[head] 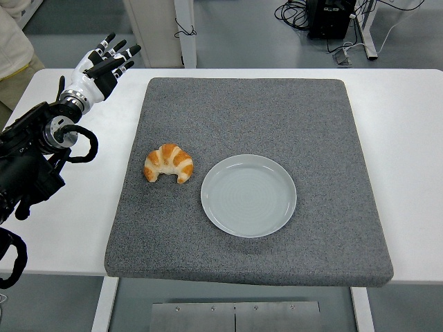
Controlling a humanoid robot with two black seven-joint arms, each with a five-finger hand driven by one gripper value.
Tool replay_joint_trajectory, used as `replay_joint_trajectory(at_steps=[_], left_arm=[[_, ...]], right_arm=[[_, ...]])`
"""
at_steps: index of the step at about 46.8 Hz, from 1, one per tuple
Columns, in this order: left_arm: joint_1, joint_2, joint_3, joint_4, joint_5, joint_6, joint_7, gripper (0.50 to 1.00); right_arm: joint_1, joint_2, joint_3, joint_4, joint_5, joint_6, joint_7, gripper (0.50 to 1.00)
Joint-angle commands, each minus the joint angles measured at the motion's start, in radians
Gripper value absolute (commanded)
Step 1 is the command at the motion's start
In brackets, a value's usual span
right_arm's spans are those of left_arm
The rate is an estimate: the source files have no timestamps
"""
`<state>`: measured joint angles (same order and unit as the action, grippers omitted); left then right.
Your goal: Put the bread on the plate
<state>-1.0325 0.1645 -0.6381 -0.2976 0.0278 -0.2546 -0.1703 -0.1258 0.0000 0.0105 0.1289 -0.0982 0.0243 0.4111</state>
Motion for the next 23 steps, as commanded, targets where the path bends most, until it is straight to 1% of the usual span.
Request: replay_joint_trajectory(at_steps=[1,23], left_arm=[[0.000,0.000,0.000,0.000,0.000,0.000,0.000,0.972],[0.000,-0.003,-0.005,0.000,-0.003,-0.002,-0.002,0.972]], right_arm=[[0.000,0.000,0.000,0.000,0.000,0.000,0.000,1.000],[0.000,0.000,0.000,0.000,0.000,0.000,0.000,1.000]])
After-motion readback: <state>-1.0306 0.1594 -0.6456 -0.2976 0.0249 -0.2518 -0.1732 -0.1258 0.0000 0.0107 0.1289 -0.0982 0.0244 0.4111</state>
